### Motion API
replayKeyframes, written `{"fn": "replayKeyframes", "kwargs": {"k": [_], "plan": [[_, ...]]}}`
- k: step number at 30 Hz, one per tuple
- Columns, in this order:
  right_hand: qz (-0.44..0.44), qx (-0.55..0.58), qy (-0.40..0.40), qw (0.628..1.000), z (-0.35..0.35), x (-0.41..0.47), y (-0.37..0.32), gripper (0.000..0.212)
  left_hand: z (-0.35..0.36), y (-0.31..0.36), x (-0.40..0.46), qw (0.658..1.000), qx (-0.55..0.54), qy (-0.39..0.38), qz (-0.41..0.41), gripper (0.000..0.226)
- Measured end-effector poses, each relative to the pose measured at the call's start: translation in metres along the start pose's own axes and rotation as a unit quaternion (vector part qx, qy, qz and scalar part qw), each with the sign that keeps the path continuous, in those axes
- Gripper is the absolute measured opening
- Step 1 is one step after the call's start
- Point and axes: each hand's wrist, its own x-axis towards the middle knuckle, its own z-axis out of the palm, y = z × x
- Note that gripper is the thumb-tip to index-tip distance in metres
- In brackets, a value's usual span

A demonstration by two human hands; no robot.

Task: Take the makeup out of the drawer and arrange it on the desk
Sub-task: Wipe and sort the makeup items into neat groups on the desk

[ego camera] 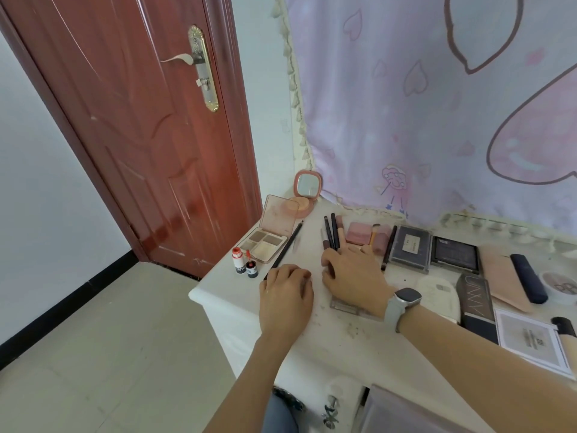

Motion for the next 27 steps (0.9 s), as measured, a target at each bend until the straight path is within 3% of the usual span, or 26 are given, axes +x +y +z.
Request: {"fn": "replayKeyframes", "kwargs": {"k": [5, 8, 11, 15, 18, 21, 25, 27], "plan": [[0.106, 0.141, 0.132, 0.976, -0.016, 0.000, 0.004, 0.013, -0.001, 0.000, 0.000, 0.999, -0.027, -0.005, -0.015, 0.035], [0.187, 0.344, 0.197, 0.899, -0.036, -0.005, 0.016, 0.008, -0.003, 0.001, 0.000, 0.997, -0.070, -0.003, -0.029, 0.051], [0.232, 0.496, 0.204, 0.812, -0.048, -0.014, 0.020, 0.004, -0.011, 0.006, -0.002, 0.983, -0.179, -0.002, -0.042, 0.060], [0.245, 0.610, 0.177, 0.732, -0.049, -0.030, 0.010, 0.004, -0.020, 0.009, -0.007, 0.907, -0.394, 0.083, -0.123, 0.038], [0.285, 0.669, 0.155, 0.669, -0.046, -0.038, 0.000, 0.007, -0.022, 0.020, -0.013, 0.866, -0.459, 0.124, -0.155, 0.035], [0.314, 0.680, 0.169, 0.641, -0.043, -0.046, -0.004, 0.010, -0.022, 0.033, -0.016, 0.831, -0.500, 0.169, -0.176, 0.028], [0.339, 0.668, 0.205, 0.630, -0.045, -0.053, -0.001, 0.006, -0.027, 0.045, -0.017, 0.828, -0.506, 0.188, -0.153, 0.015], [0.350, 0.681, 0.198, 0.611, -0.045, -0.053, -0.002, 0.009, -0.029, 0.050, -0.021, 0.851, -0.489, 0.157, -0.108, 0.012]]}}
